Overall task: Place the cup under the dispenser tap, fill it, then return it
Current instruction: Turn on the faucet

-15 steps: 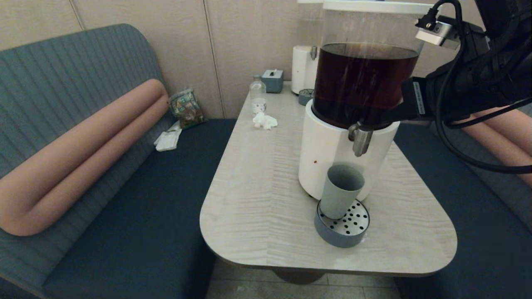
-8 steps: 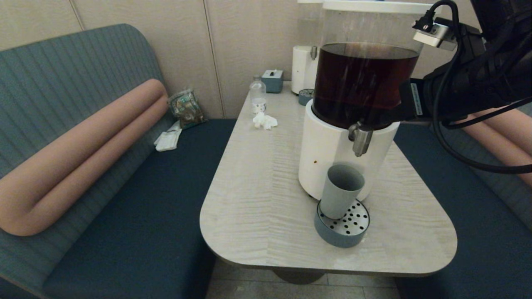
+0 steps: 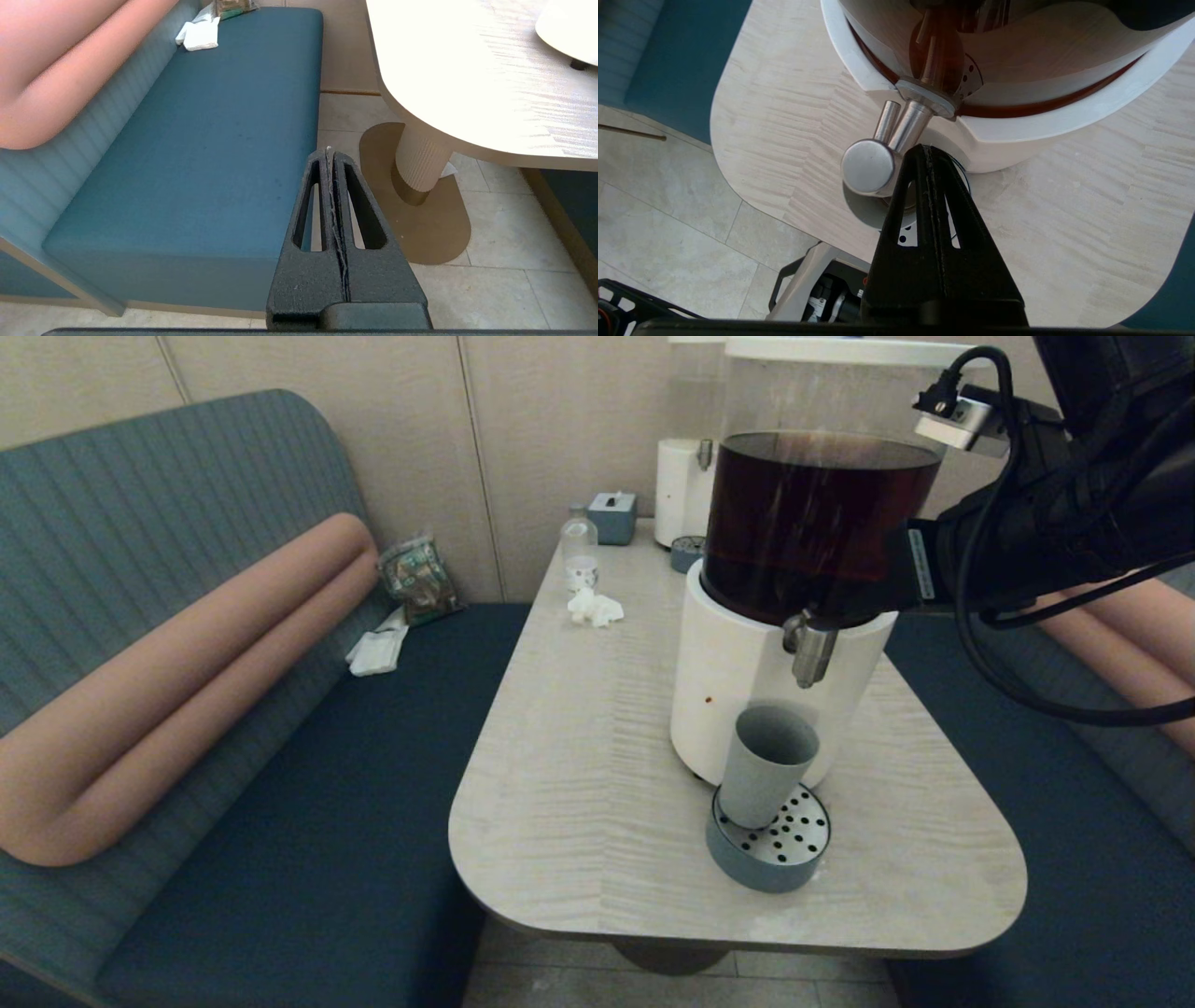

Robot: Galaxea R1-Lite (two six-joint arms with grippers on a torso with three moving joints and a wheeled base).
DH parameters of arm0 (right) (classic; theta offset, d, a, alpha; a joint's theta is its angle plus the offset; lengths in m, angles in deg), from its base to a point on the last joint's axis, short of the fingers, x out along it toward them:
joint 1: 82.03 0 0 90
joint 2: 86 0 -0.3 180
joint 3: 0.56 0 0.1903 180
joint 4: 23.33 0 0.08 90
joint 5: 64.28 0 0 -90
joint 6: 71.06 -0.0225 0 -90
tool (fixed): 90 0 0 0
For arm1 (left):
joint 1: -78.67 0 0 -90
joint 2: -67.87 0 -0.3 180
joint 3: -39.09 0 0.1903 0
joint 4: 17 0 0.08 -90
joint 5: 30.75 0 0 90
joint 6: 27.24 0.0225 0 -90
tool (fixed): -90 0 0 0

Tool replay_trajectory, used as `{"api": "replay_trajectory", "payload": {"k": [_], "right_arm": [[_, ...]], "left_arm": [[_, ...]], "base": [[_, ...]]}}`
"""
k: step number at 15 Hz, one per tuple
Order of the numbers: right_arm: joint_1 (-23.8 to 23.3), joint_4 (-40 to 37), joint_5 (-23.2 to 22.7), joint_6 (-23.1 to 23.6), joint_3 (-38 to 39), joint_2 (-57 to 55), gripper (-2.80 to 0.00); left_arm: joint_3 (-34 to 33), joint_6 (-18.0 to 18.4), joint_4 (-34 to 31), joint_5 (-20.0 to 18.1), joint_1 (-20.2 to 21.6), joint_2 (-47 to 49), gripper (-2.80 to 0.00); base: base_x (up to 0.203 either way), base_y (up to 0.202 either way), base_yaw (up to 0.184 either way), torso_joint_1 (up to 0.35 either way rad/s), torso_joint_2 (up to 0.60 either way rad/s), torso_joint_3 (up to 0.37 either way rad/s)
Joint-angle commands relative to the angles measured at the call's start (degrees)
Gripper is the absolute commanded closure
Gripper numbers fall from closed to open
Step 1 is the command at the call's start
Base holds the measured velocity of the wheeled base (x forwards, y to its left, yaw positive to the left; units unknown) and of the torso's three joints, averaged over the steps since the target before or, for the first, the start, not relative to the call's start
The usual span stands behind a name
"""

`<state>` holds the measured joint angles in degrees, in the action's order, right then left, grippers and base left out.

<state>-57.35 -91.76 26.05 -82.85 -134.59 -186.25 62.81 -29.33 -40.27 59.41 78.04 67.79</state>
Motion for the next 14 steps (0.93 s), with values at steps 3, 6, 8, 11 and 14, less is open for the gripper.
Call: {"api": "replay_trajectory", "payload": {"k": [3,6,8,11,14], "right_arm": [[0.01,-0.12,0.24,-0.16,0.01,-1.15,0.00],[0.10,0.66,0.58,-0.01,0.01,-1.63,0.00],[0.10,1.11,0.73,0.10,0.01,-2.09,0.00],[0.27,1.20,0.99,0.36,-0.08,-2.77,0.00],[0.45,1.72,0.99,0.36,-0.08,-3.20,0.00]], "left_arm": [[0.00,-0.02,-0.01,0.02,0.01,-0.01,0.00],[0.00,-0.02,-0.01,0.02,0.01,-0.01,0.00],[0.00,-0.02,-0.01,0.02,0.01,-0.01,0.00],[0.00,-0.02,-0.01,0.02,0.01,-0.01,0.00],[0.00,-0.02,-0.01,-0.06,0.01,-0.01,0.00]], "base": [[0.000,0.000,0.000,0.000,0.00,0.000],[0.000,0.000,0.000,0.000,0.00,0.000],[0.000,0.000,0.000,0.000,0.00,0.000],[0.000,0.000,0.000,0.000,0.00,0.000],[0.000,0.000,0.000,0.000,0.00,0.000]]}}
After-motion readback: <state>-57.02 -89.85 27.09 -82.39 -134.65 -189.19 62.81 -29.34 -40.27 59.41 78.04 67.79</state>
